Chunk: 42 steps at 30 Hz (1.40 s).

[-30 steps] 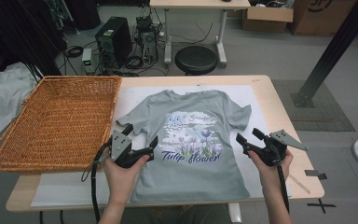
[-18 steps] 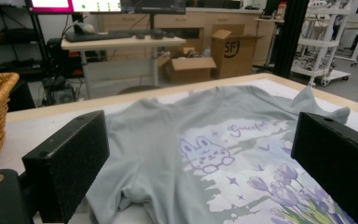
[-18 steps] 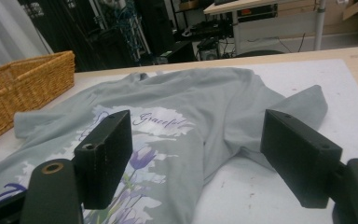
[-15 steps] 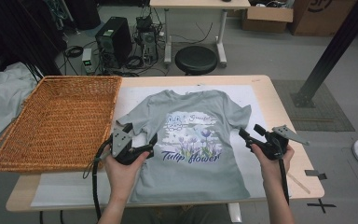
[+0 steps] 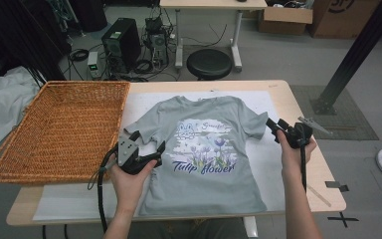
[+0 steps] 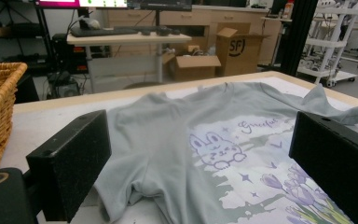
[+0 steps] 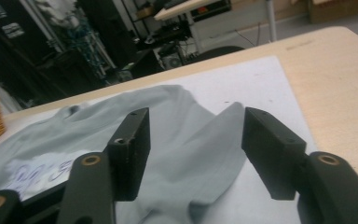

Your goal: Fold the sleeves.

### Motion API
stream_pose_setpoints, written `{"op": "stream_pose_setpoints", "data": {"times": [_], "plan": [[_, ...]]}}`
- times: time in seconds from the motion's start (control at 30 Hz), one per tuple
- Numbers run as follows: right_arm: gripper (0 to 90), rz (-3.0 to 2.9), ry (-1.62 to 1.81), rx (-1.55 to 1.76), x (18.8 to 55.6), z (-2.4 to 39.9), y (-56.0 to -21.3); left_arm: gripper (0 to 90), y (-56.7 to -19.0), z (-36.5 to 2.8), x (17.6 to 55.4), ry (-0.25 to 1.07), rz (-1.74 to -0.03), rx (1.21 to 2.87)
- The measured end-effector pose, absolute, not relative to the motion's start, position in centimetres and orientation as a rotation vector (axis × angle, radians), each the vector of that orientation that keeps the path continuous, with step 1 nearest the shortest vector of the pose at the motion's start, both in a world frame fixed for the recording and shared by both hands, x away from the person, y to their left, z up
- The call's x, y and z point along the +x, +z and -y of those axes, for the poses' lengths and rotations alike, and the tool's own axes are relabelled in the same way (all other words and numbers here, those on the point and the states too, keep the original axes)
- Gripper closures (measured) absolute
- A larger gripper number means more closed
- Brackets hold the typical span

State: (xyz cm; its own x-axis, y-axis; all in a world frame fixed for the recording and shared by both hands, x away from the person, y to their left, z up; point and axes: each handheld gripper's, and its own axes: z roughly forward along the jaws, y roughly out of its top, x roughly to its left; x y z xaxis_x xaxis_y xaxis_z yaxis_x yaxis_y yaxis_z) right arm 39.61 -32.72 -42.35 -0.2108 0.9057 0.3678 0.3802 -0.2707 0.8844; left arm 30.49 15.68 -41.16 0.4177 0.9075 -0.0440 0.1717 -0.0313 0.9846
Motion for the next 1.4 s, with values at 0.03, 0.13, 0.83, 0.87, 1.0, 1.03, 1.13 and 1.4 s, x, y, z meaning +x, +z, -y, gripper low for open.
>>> {"op": "stream_pose_setpoints", "data": {"times": [0.03,0.13,0.83,0.87,1.0,1.03,1.13,1.4], "plan": [[45.4,-1.507,1.495,1.607,40.2,32.9,-42.5,6.0,-41.2,-15.6,30.5,0.787,-1.003,1.504],[49.6,-1.477,1.465,1.649,42.0,33.3,-43.1,6.1,-41.3,-15.6,30.7,0.786,-1.004,1.506],[61.6,-1.538,1.389,1.775,47.9,33.7,-47.2,6.3,-42.7,-16.2,31.4,0.773,-1.036,1.516],[62.9,-1.539,1.391,1.768,47.9,33.7,-47.1,6.3,-42.7,-16.2,31.4,0.772,-1.035,1.518],[60.5,-1.518,1.399,1.757,47.8,33.8,-46.6,6.3,-42.7,-16.4,31.2,0.764,-1.042,1.505],[57.6,-1.487,1.416,1.763,47.7,34.0,-46.5,6.3,-42.7,-16.5,31.2,0.766,-1.043,1.505],[56.2,-1.458,1.463,1.759,47.7,34.5,-46.3,6.4,-42.6,-16.6,31.1,0.766,-1.04,1.504],[56.2,-1.562,1.45,1.767,48.6,34.0,-47.0,6.5,-42.8,-16.4,31.0,0.76,-1.03,1.522]]}}
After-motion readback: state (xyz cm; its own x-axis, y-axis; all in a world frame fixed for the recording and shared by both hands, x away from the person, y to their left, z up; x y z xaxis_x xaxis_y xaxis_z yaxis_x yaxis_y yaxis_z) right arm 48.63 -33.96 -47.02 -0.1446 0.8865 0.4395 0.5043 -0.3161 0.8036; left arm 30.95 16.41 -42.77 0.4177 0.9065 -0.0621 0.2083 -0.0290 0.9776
